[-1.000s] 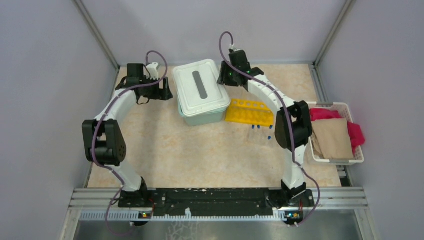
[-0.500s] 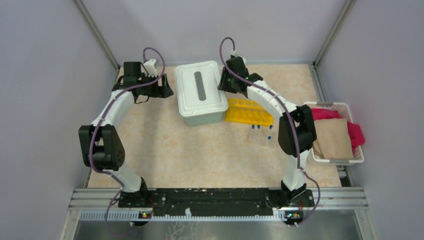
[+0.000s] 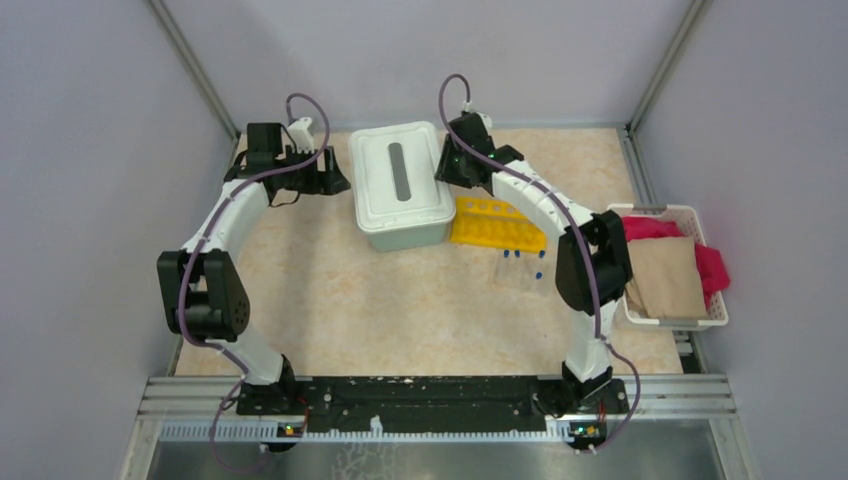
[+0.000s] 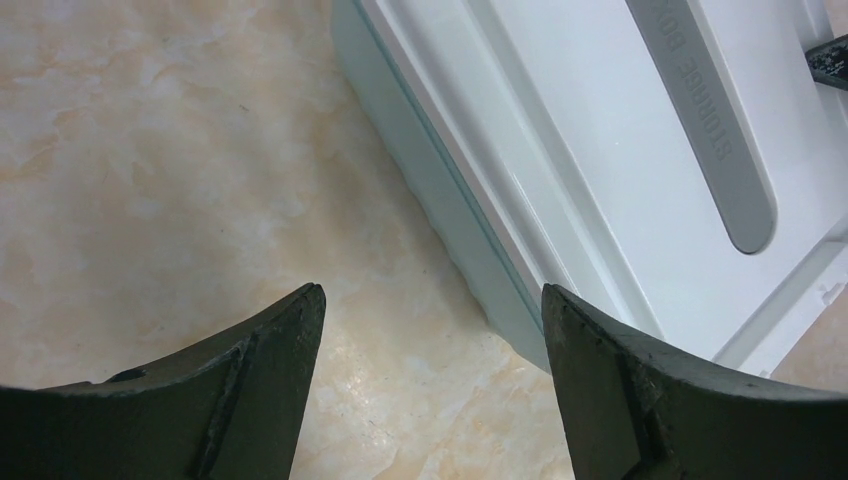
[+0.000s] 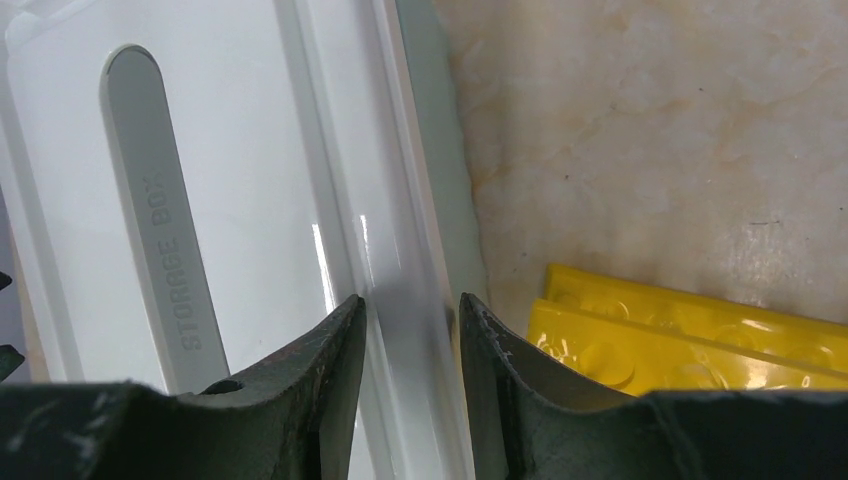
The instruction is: Organize the chemistry lab equipment
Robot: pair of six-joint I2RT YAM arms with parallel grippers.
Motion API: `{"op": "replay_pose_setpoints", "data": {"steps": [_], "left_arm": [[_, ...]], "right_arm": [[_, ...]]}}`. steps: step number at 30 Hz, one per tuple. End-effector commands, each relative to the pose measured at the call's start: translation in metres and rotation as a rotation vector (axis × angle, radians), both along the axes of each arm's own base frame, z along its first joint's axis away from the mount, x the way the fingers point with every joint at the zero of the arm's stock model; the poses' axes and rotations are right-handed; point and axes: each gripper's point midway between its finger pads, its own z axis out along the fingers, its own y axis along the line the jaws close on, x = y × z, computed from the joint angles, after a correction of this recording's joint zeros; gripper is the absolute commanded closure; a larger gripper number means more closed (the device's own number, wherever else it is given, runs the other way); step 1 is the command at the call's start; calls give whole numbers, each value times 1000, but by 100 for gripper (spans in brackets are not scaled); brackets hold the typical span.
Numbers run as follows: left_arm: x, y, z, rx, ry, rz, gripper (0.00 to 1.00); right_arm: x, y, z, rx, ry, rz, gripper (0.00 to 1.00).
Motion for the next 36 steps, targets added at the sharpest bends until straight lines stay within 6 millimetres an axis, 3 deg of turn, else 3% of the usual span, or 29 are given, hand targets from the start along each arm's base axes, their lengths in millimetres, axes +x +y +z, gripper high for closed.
{"op": "replay_pose_setpoints", "data": {"steps": [1,6,11,15,20,25,36], "left_arm": [[12,-8,23,-24,-65,-21,15],[22,-8,19,-25,-58,-18,15],[27,-9,15,-19,-66,-23,15],[43,-5,10,22,-84,-7,16],[72,-1,21,40,-132,25,17],[88,-1,23,40,-144,31,18],[103,-2,5,47,-154,19,23]], "right_arm": [[-5,18,59,69,-113,32,61],[-5,22,71,89,-137,58,61],[-4,21,68,71,-127,57,61],[1,15,67,34,-129,47,60],[32,6,86,27,-179,28,58],[67,16,84,16,-186,71,58],[100,18,19,-19,-105,73,59]]}}
